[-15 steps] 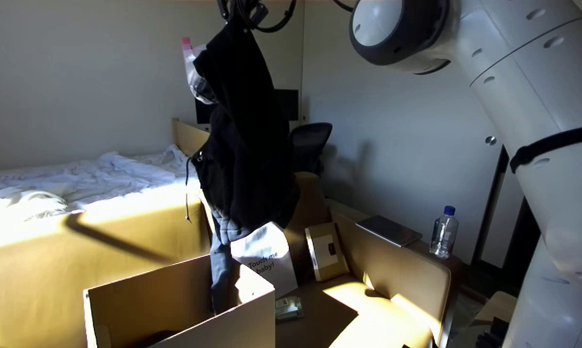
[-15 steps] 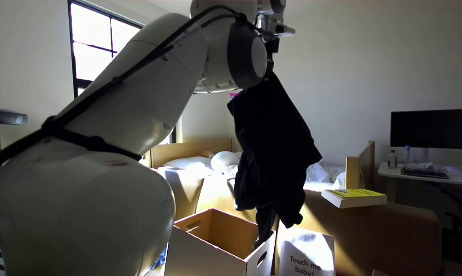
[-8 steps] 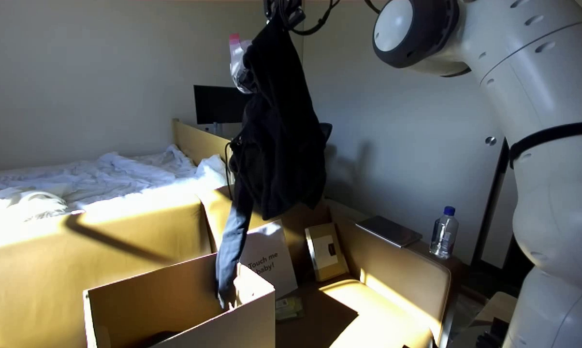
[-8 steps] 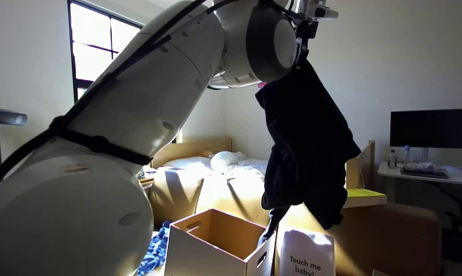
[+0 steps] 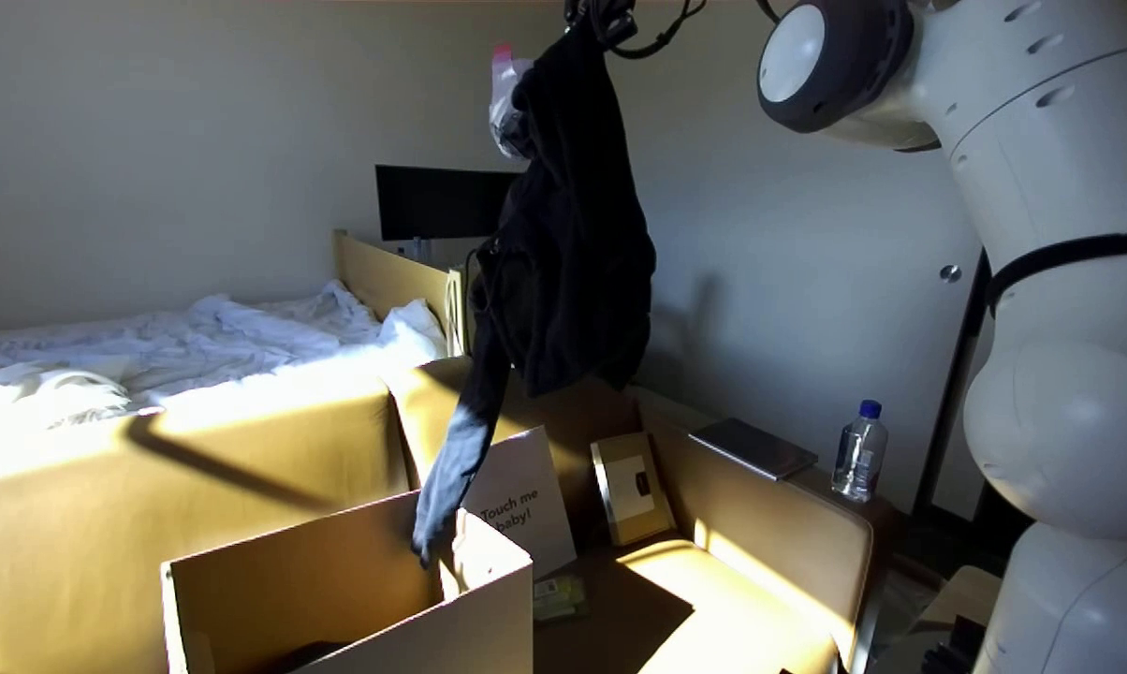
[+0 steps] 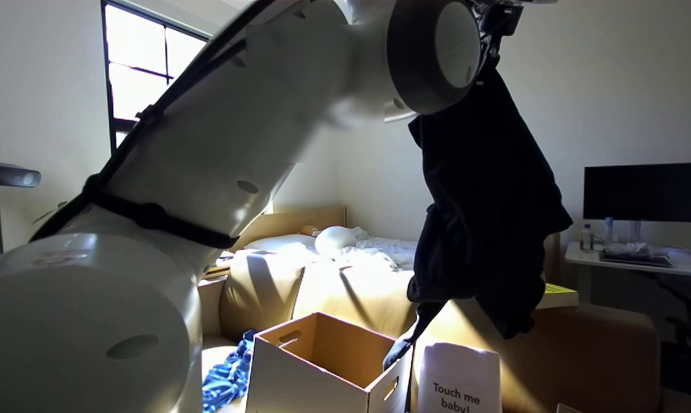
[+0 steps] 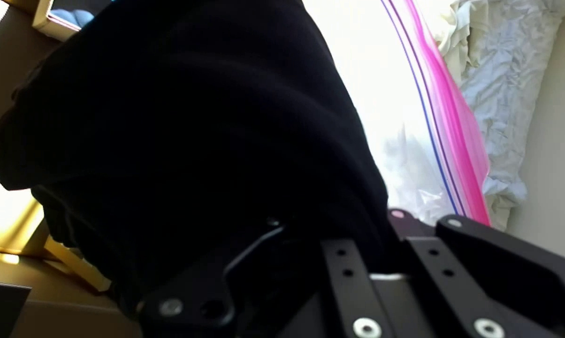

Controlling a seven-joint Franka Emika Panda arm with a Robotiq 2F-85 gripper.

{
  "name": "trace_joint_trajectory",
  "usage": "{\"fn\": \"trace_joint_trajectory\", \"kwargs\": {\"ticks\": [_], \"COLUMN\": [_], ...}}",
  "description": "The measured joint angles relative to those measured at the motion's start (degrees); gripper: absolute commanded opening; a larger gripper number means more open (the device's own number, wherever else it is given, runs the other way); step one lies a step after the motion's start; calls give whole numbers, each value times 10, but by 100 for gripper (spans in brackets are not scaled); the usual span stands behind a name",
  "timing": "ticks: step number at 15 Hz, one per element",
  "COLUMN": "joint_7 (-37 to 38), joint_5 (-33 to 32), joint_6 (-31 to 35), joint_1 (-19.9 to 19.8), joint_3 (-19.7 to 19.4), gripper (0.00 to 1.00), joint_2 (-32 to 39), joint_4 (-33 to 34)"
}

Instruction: Remove the plastic and black hoodie from the box ad place them on the right side of the sofa

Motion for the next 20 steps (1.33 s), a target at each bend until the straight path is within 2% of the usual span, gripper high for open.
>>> {"fn": "trace_joint_trajectory", "kwargs": {"ticks": [6,11,15,20], "joint_7": [1,2,2,-40], "joint_5": [48,61,8,-26], "joint_6": [7,-3,-50,-156], "joint_1": [-72,-107,-90,-37], "joint_3": [12,8,-24,-29], "gripper": [4,4,4,4], "joint_2": [2,3,9,71], "joint_4": [-5,-12,-15,-17]}}
